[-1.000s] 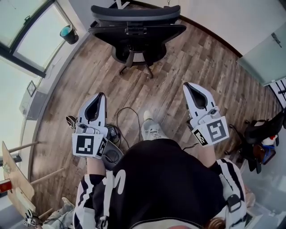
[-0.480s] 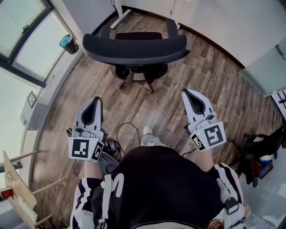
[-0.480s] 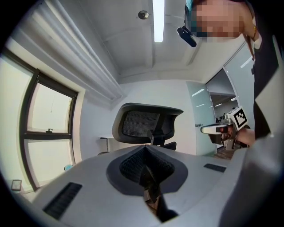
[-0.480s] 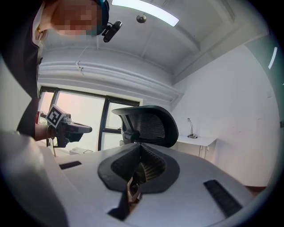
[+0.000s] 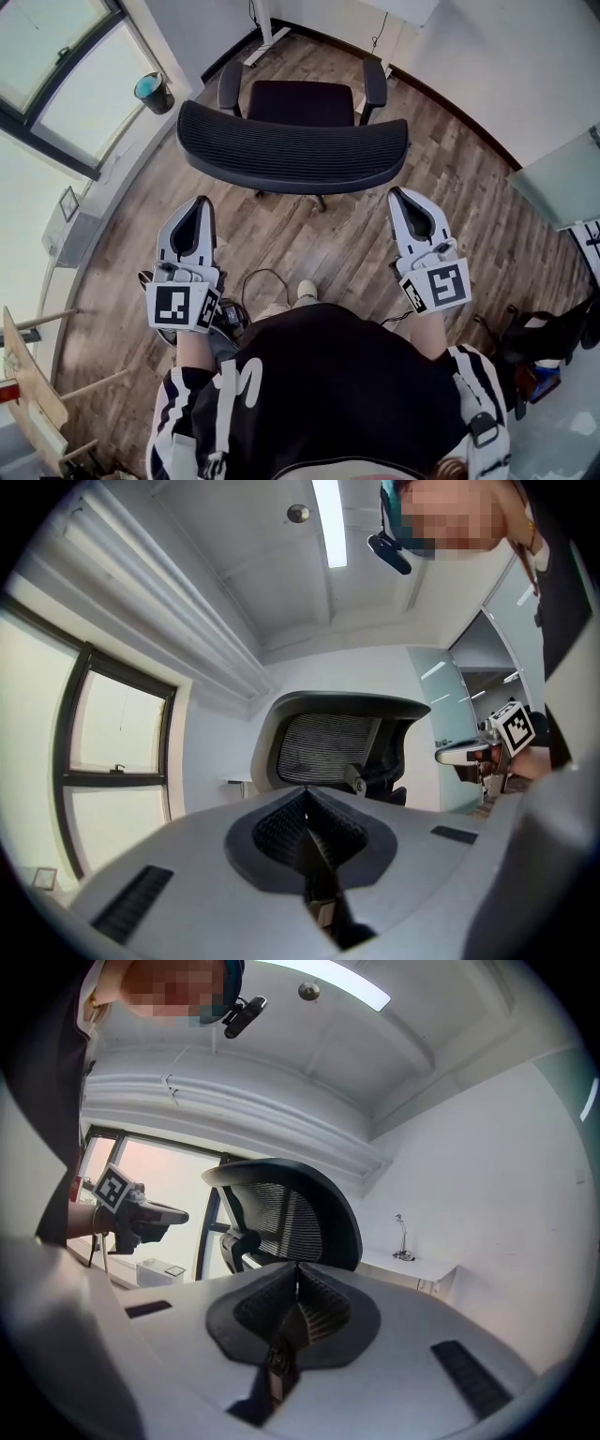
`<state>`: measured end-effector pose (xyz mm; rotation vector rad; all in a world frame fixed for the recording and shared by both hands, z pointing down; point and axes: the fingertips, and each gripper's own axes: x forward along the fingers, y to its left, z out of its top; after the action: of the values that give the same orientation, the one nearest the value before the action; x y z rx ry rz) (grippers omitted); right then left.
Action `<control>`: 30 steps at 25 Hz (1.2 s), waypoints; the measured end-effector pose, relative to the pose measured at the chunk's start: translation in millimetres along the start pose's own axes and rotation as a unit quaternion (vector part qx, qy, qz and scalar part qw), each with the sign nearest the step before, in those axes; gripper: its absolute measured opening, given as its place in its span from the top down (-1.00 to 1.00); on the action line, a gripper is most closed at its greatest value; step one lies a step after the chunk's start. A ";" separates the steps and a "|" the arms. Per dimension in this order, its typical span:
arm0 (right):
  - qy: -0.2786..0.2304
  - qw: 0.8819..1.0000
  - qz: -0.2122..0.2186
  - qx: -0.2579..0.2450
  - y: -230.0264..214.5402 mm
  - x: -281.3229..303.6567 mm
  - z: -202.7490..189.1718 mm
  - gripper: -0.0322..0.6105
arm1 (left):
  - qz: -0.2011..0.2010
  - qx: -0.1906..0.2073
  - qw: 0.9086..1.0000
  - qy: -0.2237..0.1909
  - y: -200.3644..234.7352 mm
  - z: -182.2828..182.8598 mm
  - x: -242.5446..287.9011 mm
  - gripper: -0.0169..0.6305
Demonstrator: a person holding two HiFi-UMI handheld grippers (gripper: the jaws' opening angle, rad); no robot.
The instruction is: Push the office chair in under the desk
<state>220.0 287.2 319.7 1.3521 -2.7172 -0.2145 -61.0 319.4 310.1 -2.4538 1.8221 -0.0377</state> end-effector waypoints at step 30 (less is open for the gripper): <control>0.023 0.999 -0.047 -0.013 -36.2 57.5 12.8 0.11 | -0.065 0.017 0.998 0.020 73.3 2.3 78.1 0.17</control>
<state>211.9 220.7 302.5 1.4614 -2.6056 -0.2230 -108.1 223.8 299.3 -2.5619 1.6594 -0.1248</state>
